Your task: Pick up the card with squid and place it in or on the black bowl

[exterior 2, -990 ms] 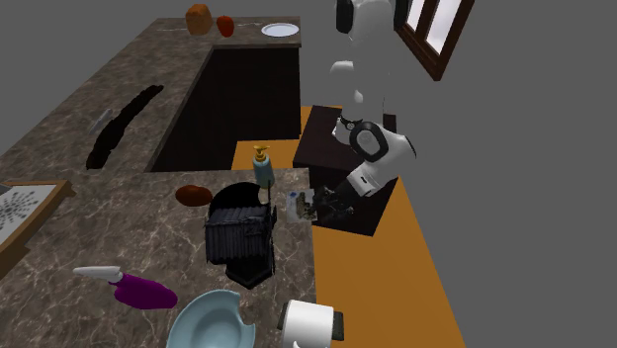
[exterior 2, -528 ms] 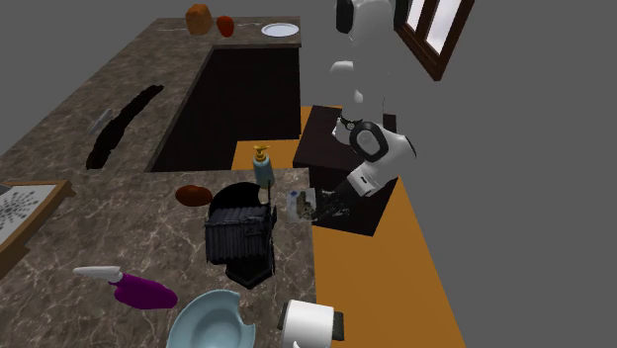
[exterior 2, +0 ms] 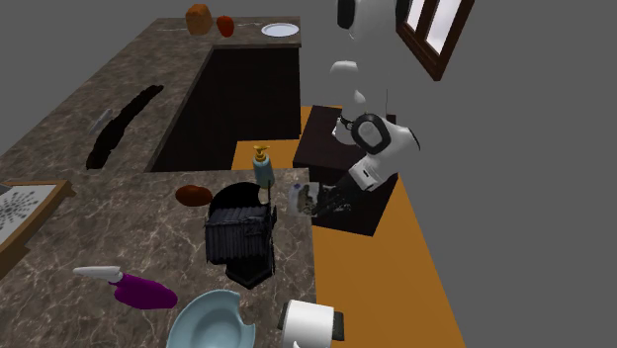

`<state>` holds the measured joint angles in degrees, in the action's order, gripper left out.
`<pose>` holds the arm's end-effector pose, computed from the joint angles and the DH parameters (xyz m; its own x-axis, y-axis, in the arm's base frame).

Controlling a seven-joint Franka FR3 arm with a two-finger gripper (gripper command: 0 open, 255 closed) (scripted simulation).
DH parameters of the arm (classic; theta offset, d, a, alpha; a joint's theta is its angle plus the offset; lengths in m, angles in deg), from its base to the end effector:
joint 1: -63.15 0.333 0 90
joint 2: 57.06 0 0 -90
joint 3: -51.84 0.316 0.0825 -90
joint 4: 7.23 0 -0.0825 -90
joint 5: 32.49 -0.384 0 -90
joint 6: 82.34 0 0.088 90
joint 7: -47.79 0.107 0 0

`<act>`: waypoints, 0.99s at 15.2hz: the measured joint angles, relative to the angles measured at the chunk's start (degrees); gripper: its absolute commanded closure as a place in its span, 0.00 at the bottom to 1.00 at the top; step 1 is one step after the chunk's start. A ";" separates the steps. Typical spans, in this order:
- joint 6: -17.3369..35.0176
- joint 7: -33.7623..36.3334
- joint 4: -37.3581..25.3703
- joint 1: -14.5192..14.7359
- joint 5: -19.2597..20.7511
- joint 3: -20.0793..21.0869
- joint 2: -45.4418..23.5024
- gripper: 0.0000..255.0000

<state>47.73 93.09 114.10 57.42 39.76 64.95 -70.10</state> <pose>0.5744 0.0478 0.3140 0.9213 0.3190 0.2224 0.0624 -0.6858 0.7252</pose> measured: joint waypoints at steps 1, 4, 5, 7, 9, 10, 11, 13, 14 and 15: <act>-0.14 -0.78 -0.05 -0.08 -0.61 0.09 0.58 1.00; -0.55 -2.71 -0.11 -0.24 -2.14 0.32 2.09 1.00; -0.72 -3.49 -0.24 -0.30 -2.73 0.39 2.59 1.00; -0.93 -4.87 -0.32 -0.47 -3.73 0.46 3.60 1.00; -1.41 -6.16 -0.70 -0.47 -4.79 0.64 4.36 1.00; -1.70 -6.83 -0.89 -0.44 -5.36 0.75 4.77 1.00; -1.95 -7.61 -1.24 -0.47 -5.93 0.81 5.10 1.00; -2.10 -8.95 -0.87 -0.67 -6.95 0.84 6.53 1.00; -2.39 -9.70 -1.35 -0.68 -7.47 0.89 6.71 1.00; -2.65 -10.41 -1.49 -0.69 -8.03 0.96 7.20 1.00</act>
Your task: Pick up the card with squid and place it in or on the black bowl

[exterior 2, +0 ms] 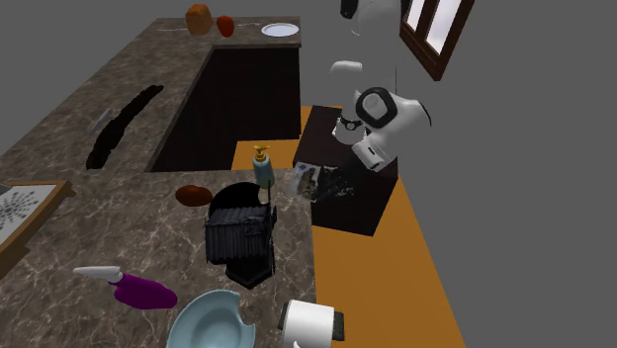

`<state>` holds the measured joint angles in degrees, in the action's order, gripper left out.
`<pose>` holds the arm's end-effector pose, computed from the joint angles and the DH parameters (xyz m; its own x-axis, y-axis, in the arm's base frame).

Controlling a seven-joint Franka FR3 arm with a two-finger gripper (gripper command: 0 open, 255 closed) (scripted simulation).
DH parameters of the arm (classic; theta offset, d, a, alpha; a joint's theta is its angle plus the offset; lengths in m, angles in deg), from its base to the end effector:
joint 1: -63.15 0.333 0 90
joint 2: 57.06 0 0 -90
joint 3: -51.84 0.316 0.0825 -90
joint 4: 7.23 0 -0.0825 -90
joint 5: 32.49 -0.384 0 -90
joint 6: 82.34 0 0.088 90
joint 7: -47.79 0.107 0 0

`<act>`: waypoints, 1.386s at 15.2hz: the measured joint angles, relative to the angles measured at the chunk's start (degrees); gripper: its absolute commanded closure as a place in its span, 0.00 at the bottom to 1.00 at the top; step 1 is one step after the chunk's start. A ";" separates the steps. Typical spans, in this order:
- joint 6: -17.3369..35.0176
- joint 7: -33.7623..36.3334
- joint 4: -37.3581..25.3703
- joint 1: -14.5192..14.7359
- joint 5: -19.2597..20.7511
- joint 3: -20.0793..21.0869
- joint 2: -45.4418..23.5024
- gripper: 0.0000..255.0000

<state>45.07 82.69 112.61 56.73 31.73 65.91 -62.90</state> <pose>0.5746 0.0463 0.3932 0.9214 0.3187 0.2223 0.0622 -0.6856 0.7253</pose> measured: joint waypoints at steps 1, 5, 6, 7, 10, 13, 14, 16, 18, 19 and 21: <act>-0.22 -0.48 -0.30 0.02 -0.35 0.05 0.16 1.00; -1.28 -3.26 -1.14 -0.02 -2.44 0.24 1.84 1.00; -1.64 -4.05 -1.53 -0.02 -3.00 0.28 2.18 1.00; -1.94 -4.61 -1.70 0.02 -3.47 0.35 2.57 1.00; -1.28 -6.71 -3.37 -0.87 -3.77 -0.44 2.03 1.00; 0.87 -9.75 -5.77 -2.83 -3.66 -2.14 0.60 1.00; 1.81 -10.53 -6.27 -3.52 -3.50 -2.74 0.16 1.00; 3.30 -12.72 -9.19 -4.88 -3.44 -3.91 -2.10 1.00; 4.72 -14.78 -11.70 -6.19 -3.54 -4.91 -4.03 1.00; 5.20 -15.85 -13.34 -6.74 -3.71 -5.32 -5.22 1.00; 6.26 -18.46 -16.42 -8.05 -4.44 -6.11 -7.22 1.00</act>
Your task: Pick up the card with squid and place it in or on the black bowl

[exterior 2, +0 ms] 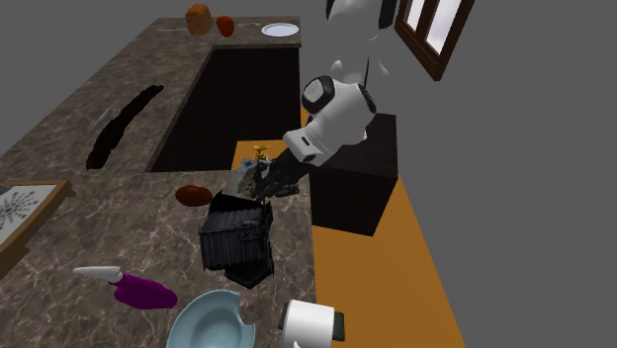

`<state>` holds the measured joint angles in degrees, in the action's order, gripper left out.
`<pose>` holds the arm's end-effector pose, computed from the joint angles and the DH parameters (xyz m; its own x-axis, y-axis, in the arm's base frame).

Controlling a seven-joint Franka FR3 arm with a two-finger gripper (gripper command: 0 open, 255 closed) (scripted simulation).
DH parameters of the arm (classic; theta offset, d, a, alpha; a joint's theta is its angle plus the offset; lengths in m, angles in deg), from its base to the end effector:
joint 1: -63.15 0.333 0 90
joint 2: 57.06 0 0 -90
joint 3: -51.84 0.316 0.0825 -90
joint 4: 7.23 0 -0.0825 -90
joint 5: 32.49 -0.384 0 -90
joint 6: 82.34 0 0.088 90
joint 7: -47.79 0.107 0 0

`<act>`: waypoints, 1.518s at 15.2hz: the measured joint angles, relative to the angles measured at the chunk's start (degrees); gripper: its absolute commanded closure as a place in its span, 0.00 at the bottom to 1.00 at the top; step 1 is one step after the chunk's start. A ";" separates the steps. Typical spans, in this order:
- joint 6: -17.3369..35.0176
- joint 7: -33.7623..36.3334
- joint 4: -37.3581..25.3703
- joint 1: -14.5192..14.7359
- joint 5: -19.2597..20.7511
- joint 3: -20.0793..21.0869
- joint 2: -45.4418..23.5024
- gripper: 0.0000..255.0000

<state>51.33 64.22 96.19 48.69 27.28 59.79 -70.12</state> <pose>0.6448 -0.0943 0.4569 0.9216 0.3175 0.2231 0.0611 -0.6865 0.7246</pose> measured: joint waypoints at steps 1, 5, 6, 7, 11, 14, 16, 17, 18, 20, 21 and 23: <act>0.70 -0.70 -1.41 -0.56 0.05 -0.41 -1.19 1.00; 1.79 -1.23 -3.14 -1.45 0.49 -1.18 -2.14 1.00; 1.79 -0.80 -3.80 -1.29 0.85 -1.24 -2.51 1.00; 2.44 -0.59 -3.99 -1.58 1.26 -1.54 -2.68 1.00; 4.34 2.24 -2.86 -1.73 3.64 -2.45 -2.36 1.00; 4.64 3.42 -1.99 -1.48 4.42 -2.61 -3.22 1.00; 3.97 5.84 -0.79 -1.14 6.20 -2.94 -2.94 1.00; 5.42 6.60 -0.63 -1.15 6.91 -2.99 -5.16 1.00; 5.47 6.78 -0.98 -0.84 6.92 -2.80 -6.79 1.00; 5.96 7.70 -1.11 -0.58 7.60 -2.86 -8.41 1.00; 6.10 8.00 -0.87 -0.53 7.81 -2.89 -8.52 1.00; 6.26 8.22 -0.71 -0.54 7.99 -2.94 -8.62 1.00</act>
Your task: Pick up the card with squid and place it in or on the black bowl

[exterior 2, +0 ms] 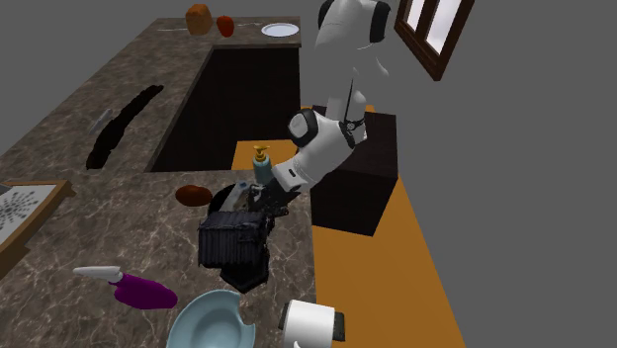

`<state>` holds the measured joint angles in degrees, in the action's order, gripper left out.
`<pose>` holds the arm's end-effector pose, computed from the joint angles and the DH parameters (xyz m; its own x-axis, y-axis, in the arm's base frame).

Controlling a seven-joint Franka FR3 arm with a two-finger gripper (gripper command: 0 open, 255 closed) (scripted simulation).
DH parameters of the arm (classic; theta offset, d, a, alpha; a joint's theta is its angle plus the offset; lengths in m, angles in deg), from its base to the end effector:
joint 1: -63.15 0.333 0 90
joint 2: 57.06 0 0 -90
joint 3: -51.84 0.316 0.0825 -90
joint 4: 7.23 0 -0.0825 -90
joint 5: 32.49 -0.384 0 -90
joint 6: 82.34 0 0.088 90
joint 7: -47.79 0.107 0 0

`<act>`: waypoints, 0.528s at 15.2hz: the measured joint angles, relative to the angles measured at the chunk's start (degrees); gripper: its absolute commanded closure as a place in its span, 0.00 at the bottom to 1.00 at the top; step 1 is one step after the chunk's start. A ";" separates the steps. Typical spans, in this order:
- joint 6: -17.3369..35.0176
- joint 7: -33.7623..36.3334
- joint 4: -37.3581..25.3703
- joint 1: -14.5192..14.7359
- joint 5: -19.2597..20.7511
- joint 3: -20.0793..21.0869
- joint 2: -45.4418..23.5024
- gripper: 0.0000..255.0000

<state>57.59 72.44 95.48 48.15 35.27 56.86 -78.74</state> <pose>0.6595 -0.1229 0.3695 0.9214 0.3189 0.2221 0.0624 -0.6855 0.7254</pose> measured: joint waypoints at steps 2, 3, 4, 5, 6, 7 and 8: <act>0.04 0.06 0.09 0.00 0.04 -0.01 0.03 1.00; 0.05 0.07 0.10 0.00 0.05 -0.01 0.03 0.00; 0.06 0.08 0.09 0.00 0.06 -0.01 0.04 0.00; 0.07 0.08 0.04 0.02 0.07 0.01 0.08 0.00; 0.07 0.09 0.06 0.00 0.08 -0.02 0.05 0.00; 0.08 0.11 0.08 -0.01 0.10 -0.04 0.03 0.00; 0.10 0.13 0.11 -0.02 0.12 -0.05 0.02 0.00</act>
<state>57.69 72.57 95.59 48.13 35.39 56.81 -78.71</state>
